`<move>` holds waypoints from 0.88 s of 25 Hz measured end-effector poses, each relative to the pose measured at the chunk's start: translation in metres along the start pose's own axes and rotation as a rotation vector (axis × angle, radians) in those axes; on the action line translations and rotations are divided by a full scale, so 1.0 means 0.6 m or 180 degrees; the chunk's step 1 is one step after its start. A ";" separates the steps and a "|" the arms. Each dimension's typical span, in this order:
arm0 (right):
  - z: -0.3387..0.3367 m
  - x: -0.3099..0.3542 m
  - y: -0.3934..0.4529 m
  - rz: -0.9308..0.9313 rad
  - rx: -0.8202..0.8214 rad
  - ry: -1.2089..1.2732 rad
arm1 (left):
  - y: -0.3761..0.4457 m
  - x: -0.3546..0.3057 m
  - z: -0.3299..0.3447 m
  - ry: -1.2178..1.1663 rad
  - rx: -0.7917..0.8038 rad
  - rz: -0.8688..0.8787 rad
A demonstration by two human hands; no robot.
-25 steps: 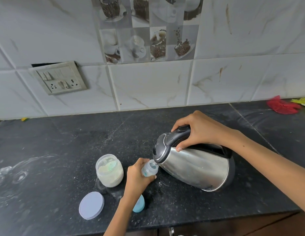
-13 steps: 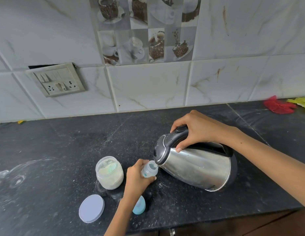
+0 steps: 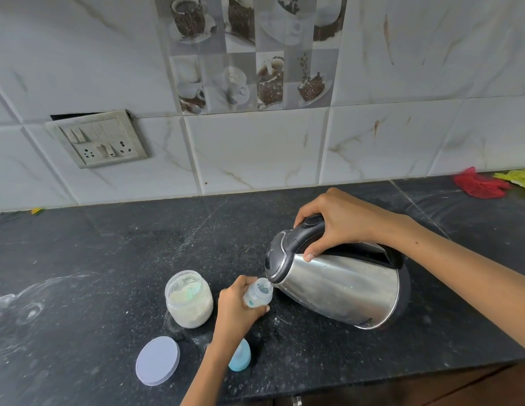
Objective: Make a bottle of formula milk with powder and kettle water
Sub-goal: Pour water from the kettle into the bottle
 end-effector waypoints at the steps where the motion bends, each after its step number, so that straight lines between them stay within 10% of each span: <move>1: -0.001 0.000 0.001 -0.0001 0.0011 -0.0013 | 0.000 -0.001 0.000 0.0002 -0.0001 -0.0007; 22: -0.011 0.005 0.001 -0.0061 0.0099 -0.0119 | -0.002 -0.010 -0.002 0.0088 0.0015 -0.0042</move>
Point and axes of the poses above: each hand's wrist, its own y-axis towards the middle knuckle, its own z-axis out of the palm, x = y × z, the point moved 1 cm from there along y, towards the middle knuckle, and after that the axes turned 8 degrees about x, right-handed, at the moved point
